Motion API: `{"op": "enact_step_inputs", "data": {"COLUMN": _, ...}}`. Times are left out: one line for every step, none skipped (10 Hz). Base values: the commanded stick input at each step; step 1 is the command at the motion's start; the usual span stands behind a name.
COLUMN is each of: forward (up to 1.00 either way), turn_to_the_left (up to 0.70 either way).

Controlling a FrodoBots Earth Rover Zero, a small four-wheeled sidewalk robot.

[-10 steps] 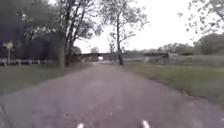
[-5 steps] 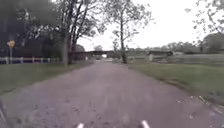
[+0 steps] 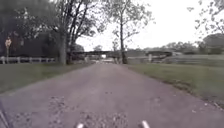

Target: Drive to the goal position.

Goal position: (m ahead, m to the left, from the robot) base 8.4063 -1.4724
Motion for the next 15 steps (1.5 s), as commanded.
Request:
{"op": "enact_step_inputs", "data": {"forward": 0.70, "turn_to_the_left": 0.00}}
{"op": "enact_step_inputs", "data": {"forward": 0.70, "turn_to_the_left": 0.00}}
{"op": "enact_step_inputs", "data": {"forward": 0.70, "turn_to_the_left": 0.00}}
{"op": "enact_step_inputs", "data": {"forward": 0.70, "turn_to_the_left": 0.00}}
{"op": "enact_step_inputs", "data": {"forward": 0.70, "turn_to_the_left": 0.00}}
{"op": "enact_step_inputs", "data": {"forward": 0.70, "turn_to_the_left": 0.00}}
{"op": "enact_step_inputs", "data": {"forward": 0.70, "turn_to_the_left": 0.00}}
{"op": "enact_step_inputs", "data": {"forward": 0.70, "turn_to_the_left": 0.00}}
{"op": "enact_step_inputs", "data": {"forward": 0.70, "turn_to_the_left": 0.00}}
{"op": "enact_step_inputs", "data": {"forward": 0.70, "turn_to_the_left": 0.00}}
{"op": "enact_step_inputs", "data": {"forward": 0.70, "turn_to_the_left": 0.00}}
{"op": "enact_step_inputs", "data": {"forward": 0.70, "turn_to_the_left": 0.00}}
{"op": "enact_step_inputs", "data": {"forward": 0.70, "turn_to_the_left": 0.00}}
{"op": "enact_step_inputs", "data": {"forward": 0.70, "turn_to_the_left": 0.00}}
{"op": "enact_step_inputs", "data": {"forward": 0.70, "turn_to_the_left": 0.00}}
